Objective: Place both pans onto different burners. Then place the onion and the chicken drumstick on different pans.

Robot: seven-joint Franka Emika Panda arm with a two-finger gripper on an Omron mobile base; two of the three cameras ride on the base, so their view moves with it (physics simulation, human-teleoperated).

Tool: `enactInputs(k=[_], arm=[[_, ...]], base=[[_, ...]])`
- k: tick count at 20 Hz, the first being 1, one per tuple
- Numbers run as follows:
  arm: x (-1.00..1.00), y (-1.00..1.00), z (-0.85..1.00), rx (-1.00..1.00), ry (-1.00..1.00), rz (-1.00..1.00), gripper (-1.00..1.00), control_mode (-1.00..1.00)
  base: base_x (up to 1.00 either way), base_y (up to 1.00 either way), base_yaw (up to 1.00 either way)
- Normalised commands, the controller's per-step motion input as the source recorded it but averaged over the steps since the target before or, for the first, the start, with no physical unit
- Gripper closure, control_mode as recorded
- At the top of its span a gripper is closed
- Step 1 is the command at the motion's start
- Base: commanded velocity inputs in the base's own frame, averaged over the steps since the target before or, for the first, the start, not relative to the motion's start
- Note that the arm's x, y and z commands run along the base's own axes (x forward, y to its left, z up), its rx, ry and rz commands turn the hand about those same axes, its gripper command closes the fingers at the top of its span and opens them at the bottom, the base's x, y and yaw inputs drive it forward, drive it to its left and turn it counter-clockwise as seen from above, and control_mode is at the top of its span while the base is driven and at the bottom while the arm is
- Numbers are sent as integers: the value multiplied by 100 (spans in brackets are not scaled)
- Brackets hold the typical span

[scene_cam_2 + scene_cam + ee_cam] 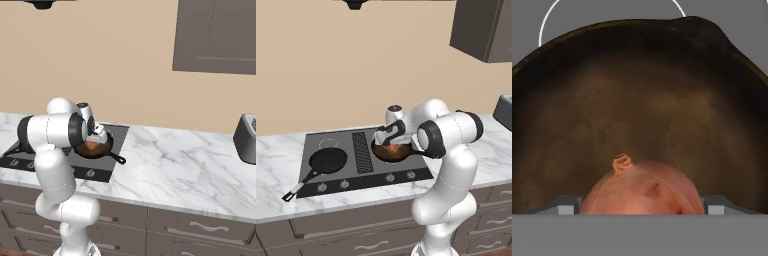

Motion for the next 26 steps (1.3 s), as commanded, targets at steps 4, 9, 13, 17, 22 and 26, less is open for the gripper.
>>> enactInputs(k=[4,9,13,17,22,26], arm=[[0,0,-4,0,1,0,-100,-100],[0,0,0,0,0,0,-100,-100],[2,0,2,0,0,0,-100,-100],[1,-10,43,0,0,0,-100,-100],[-28,-24,97,0,-1,0,-100,-100],[-92,-30,95,0,-1,0,-100,-100]], base=[[0,0,0],[0,0,0],[0,0,0],[0,0,0],[0,0,0],[0,0,0]])
